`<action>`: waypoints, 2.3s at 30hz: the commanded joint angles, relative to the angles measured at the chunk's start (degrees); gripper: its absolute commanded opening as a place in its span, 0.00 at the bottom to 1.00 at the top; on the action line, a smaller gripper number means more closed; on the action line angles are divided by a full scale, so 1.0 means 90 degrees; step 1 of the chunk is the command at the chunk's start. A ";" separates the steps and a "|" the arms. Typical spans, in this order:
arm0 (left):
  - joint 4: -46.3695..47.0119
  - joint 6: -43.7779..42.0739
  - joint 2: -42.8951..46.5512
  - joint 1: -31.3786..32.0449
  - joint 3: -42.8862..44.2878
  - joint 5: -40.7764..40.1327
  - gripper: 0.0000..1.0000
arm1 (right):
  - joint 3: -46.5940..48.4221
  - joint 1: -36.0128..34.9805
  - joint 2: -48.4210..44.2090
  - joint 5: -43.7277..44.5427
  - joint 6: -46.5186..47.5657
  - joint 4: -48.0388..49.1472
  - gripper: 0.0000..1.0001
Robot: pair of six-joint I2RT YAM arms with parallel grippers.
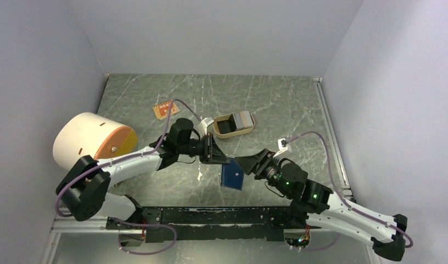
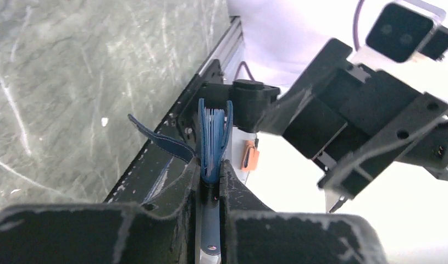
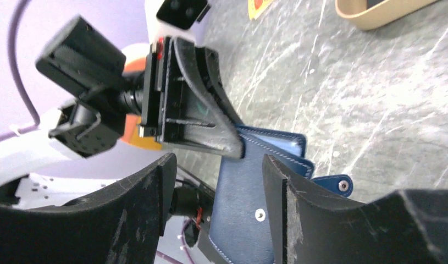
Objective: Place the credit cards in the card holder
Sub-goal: Turn over the card holder at the center of the board.
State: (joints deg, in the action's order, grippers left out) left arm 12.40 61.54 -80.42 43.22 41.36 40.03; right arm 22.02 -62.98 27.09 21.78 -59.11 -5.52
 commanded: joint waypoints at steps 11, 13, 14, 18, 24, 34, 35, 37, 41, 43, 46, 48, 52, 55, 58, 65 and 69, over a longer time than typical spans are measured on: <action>-0.0743 -0.1104 -0.0928 -0.0740 -0.1048 -0.0658 0.09 | -0.0202 0.0005 0.0488 0.0493 -0.0227 -0.0736 0.60; -0.1161 -0.1314 -0.0970 -0.0743 -0.0899 -0.1033 0.14 | -0.0246 0.0006 0.0830 0.0368 -0.0252 -0.0611 0.58; -0.1427 -0.1407 -0.0971 -0.0749 -0.0823 -0.1300 0.19 | -0.0262 0.0003 0.1045 0.0309 -0.0288 -0.0584 0.56; -0.1950 -0.1554 -0.0624 -0.0750 -0.0694 -0.1925 0.37 | -0.0261 0.0005 0.1801 -0.0056 -0.0335 -0.0387 0.44; -0.2573 -0.1629 0.0053 -0.0661 -0.0578 -0.2294 0.44 | -0.0334 -0.0004 0.2585 -0.0662 -0.0482 0.0283 0.32; -0.2279 -0.1614 0.0071 -0.0165 -0.1018 -0.2063 0.46 | 0.0131 -0.0220 0.3713 -0.0867 -0.0980 0.0187 0.36; -0.2231 -0.1618 0.0031 -0.0153 -0.1051 -0.2067 0.45 | 0.0184 -0.0275 0.3792 -0.0795 -0.1026 0.0089 0.35; -0.2225 -0.1653 -0.0014 -0.0126 -0.1088 -0.2146 0.45 | 0.0244 -0.0382 0.3912 -0.0659 -0.1081 0.0003 0.35; -0.2158 -0.1681 -0.0068 -0.0106 -0.1173 -0.2247 0.44 | 0.0335 -0.0518 0.3977 -0.0436 -0.1022 -0.0016 0.21; -0.2043 -0.1642 -0.0072 -0.0102 -0.1245 -0.2165 0.43 | 0.0392 -0.0560 0.3961 -0.0269 -0.1047 -0.0169 0.10; -0.1936 -0.1613 -0.0093 -0.0105 -0.1302 -0.2088 0.42 | 0.0407 -0.0587 0.3898 -0.0118 -0.1007 -0.0308 0.01; -0.1900 -0.1606 -0.0109 -0.0097 -0.1305 -0.2087 0.42 | 0.0482 -0.0604 0.3913 0.0004 -0.0939 -0.0475 0.00; -0.1544 -0.1449 -0.0105 -0.0104 -0.1430 -0.1808 0.41 | 0.0532 -0.0616 0.3973 0.0215 -0.0822 -0.0708 0.00; -0.1144 -0.1249 -0.0154 -0.0101 -0.1528 -0.1552 0.41 | 0.0463 -0.0612 0.3924 0.0139 -0.0355 -0.0324 0.00; -0.0811 -0.1167 -0.0187 -0.0051 -0.1617 -0.1540 0.41 | 0.0333 -0.0613 0.3833 -0.0245 0.0546 0.0456 0.00; -0.0187 -0.0947 -0.0419 -0.0024 -0.1697 -0.1238 0.38 | 0.0341 -0.0584 0.3920 -0.0419 0.1633 0.0585 0.00; -0.0070 -0.0878 -0.0454 -0.0020 -0.1730 -0.1144 0.37 | 0.0320 -0.0424 0.3984 -0.0897 0.1792 0.0712 0.00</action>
State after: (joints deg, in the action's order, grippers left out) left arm 7.64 52.49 -83.92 42.59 26.41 27.14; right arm 25.39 -67.79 62.52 17.43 -47.77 -1.67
